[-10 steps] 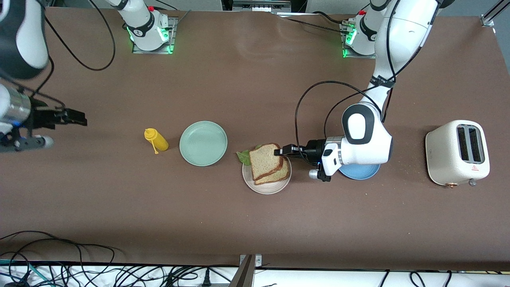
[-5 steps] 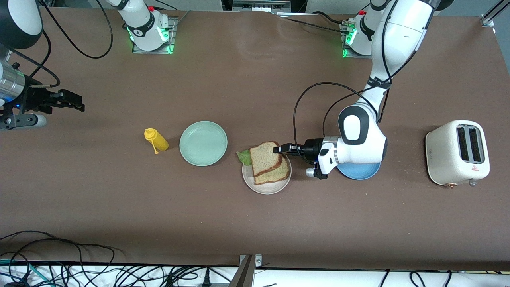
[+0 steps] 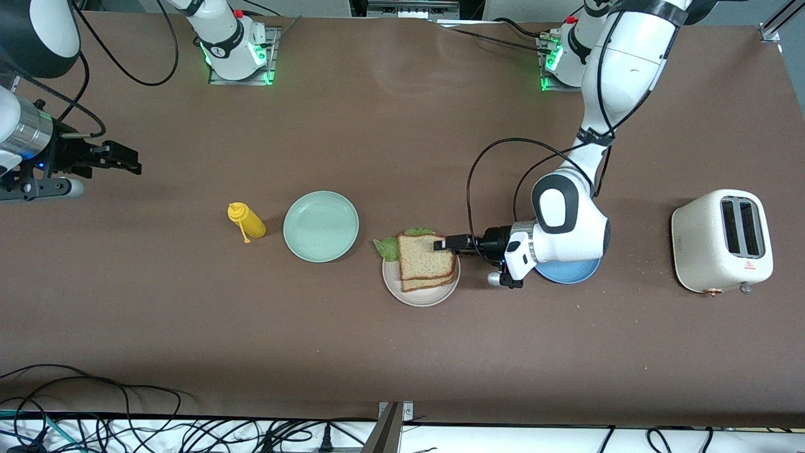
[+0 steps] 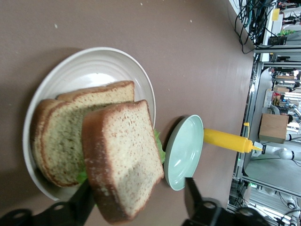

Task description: Make sandwich on beige plate with both arms

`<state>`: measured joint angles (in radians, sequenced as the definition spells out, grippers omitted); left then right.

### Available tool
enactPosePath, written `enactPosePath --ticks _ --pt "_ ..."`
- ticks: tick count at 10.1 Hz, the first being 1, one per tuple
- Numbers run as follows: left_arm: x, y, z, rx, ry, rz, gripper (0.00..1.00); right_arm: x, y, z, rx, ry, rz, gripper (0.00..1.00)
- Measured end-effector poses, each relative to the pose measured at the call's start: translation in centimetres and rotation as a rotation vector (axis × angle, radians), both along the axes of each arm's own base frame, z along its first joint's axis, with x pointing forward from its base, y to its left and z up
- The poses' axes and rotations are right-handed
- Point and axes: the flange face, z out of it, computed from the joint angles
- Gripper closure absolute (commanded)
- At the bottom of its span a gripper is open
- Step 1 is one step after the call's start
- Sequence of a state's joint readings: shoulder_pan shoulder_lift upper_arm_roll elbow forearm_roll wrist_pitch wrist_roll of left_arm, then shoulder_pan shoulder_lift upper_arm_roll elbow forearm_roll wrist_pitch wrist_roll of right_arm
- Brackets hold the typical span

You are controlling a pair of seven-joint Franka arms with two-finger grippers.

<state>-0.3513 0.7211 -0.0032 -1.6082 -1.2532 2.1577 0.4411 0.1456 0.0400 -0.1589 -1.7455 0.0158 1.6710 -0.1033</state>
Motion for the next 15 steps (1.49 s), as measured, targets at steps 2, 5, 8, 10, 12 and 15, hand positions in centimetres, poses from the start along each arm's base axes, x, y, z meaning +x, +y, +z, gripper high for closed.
enactPosePath --ticks 2,5,8,10,12,15 --pt "0.2 0.3 -0.1 0.007 -0.004 0.009 0.02 -0.9 0.0 0.3 0.002 -0.007 0.001 0.00" --pt "0.5 1.6 -0.6 0.045 -0.016 0.001 0.00 -1.1 0.1 0.2 -0.003 -0.005 0.002 0.00" --pt "1.4 4.1 -0.4 0.144 -0.057 -0.054 0.00 -1.1 0.1 0.1 -0.008 -0.002 0.001 0.00" --pt "2.6 7.3 1.9 0.256 -0.055 -0.069 0.00 -1.2 0.0 0.0 -0.012 -0.001 -0.005 0.00" --pt "3.6 11.1 6.7 0.463 -0.027 -0.045 0.00 -1.2 0.1 0.0 -0.023 0.000 -0.020 0.00" --pt "3.2 16.2 10.9 0.739 0.000 -0.105 0.00 -1.2 0.1 0.1 -0.042 -0.002 -0.031 0.00"
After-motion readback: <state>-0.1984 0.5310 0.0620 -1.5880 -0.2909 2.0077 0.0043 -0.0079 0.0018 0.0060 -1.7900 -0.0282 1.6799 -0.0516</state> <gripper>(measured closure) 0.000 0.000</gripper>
